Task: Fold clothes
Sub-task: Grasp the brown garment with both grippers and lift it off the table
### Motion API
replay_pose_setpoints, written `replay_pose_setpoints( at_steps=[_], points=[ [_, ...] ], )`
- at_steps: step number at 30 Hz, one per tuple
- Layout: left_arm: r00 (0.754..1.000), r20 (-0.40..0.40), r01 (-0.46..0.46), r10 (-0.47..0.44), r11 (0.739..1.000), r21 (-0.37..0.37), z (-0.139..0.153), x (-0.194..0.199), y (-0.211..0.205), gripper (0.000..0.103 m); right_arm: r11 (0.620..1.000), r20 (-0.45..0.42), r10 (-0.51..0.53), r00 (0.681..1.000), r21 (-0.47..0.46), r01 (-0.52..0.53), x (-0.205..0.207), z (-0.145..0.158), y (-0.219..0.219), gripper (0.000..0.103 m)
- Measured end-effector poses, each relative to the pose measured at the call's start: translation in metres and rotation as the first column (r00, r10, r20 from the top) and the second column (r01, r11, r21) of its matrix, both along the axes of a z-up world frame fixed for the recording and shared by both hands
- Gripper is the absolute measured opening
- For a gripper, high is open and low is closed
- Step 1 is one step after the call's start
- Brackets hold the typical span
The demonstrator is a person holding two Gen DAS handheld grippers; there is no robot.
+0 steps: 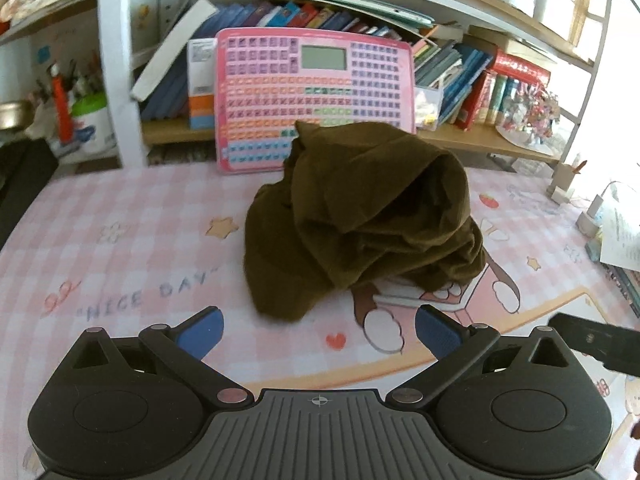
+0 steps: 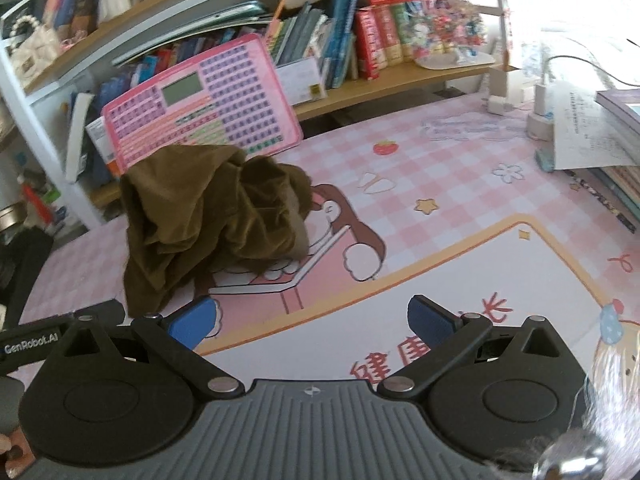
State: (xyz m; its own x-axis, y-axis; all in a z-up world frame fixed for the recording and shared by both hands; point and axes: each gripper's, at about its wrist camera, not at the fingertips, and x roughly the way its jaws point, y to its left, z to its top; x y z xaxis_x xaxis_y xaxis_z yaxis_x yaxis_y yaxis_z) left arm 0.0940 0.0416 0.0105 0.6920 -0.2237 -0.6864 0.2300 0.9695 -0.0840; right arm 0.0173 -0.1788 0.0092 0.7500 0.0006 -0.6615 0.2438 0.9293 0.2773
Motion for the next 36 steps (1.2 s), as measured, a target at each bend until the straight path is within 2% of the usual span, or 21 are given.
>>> replay_pose_setpoints(
  at_steps=[4, 10, 15, 19, 21, 22, 23, 25, 26, 29, 31, 32, 34, 36],
  points=[
    [0.999, 0.026, 0.038, -0.039, 0.999, 0.024, -0.001, 0.012, -0.012, 0.102, 0.999, -0.031, -0.047, 0.998, 0.001, 0.047, -0.004, -0.004, -0.002, 0.103],
    [0.988, 0.105, 0.106, -0.112, 0.992, 0.062, 0.008, 0.034, -0.037, 0.102, 0.994, -0.042, -0.106, 0.994, 0.009, 0.106, -0.015, -0.004, -0.006, 0.103],
    [0.978, 0.111, 0.169, -0.174, 0.984, 0.054, 0.008, 0.05, -0.066, 0.103, 0.988, -0.049, -0.152, 0.987, 0.013, 0.153, -0.027, -0.003, -0.014, 0.103],
    [0.981, 0.111, 0.151, -0.157, 0.987, 0.059, -0.001, 0.063, -0.081, 0.101, 0.983, -0.059, -0.178, 0.982, 0.025, 0.179, -0.035, -0.003, -0.022, 0.103],
    [0.985, 0.12, 0.115, -0.122, 0.992, 0.058, -0.003, 0.069, -0.081, 0.089, 0.98, -0.068, -0.185, 0.98, 0.058, 0.189, -0.038, -0.004, -0.029, 0.103],
    [0.989, 0.117, 0.088, -0.094, 0.995, 0.056, -0.002, 0.072, -0.078, 0.069, 0.977, -0.078, -0.189, 0.979, 0.089, 0.196, -0.039, -0.005, -0.033, 0.103],
    [0.99, 0.114, 0.073, -0.077, 0.997, 0.035, -0.001, 0.075, -0.072, 0.043, 0.972, -0.089, -0.193, 0.977, 0.121, 0.203, -0.04, -0.006, -0.037, 0.103],
    [0.993, 0.109, 0.052, -0.05, 0.998, -0.02, 0.004, 0.078, -0.059, 0.015, 0.955, -0.111, -0.194, 0.975, 0.206, 0.214, -0.039, -0.011, -0.045, 0.103],
    [0.993, 0.107, 0.046, -0.04, 0.998, -0.052, 0.007, 0.079, -0.05, 0.009, 0.942, -0.122, -0.191, 0.974, 0.257, 0.217, -0.038, -0.013, -0.049, 0.103],
    [0.991, 0.135, 0.03, -0.014, 0.993, -0.117, 0.028, 0.064, -0.029, 0.006, 0.884, -0.145, -0.165, 0.976, 0.417, 0.211, -0.034, -0.025, -0.057, 0.103],
    [0.989, 0.145, 0.036, -0.008, 0.981, -0.191, 0.045, 0.047, -0.017, 0.006, 0.839, -0.157, -0.139, 0.978, 0.506, 0.201, -0.028, -0.034, -0.059, 0.103],
    [0.988, 0.152, 0.042, -0.008, 0.974, -0.224, 0.053, 0.038, -0.012, 0.006, 0.801, -0.172, -0.134, 0.976, 0.56, 0.209, -0.025, -0.039, -0.06, 0.103],
    [0.984, 0.181, 0.04, 0.012, 0.959, -0.281, 0.07, 0.017, -0.003, 0.006, 0.673, -0.202, -0.126, 0.971, 0.702, 0.233, -0.018, -0.052, -0.063, 0.103],
    [0.977, 0.209, 0.04, 0.033, 0.941, -0.337, 0.086, -0.005, 0.007, 0.006, 0.517, -0.214, -0.127, 0.968, 0.819, 0.249, -0.012, -0.065, -0.065, 0.103]
  ],
)
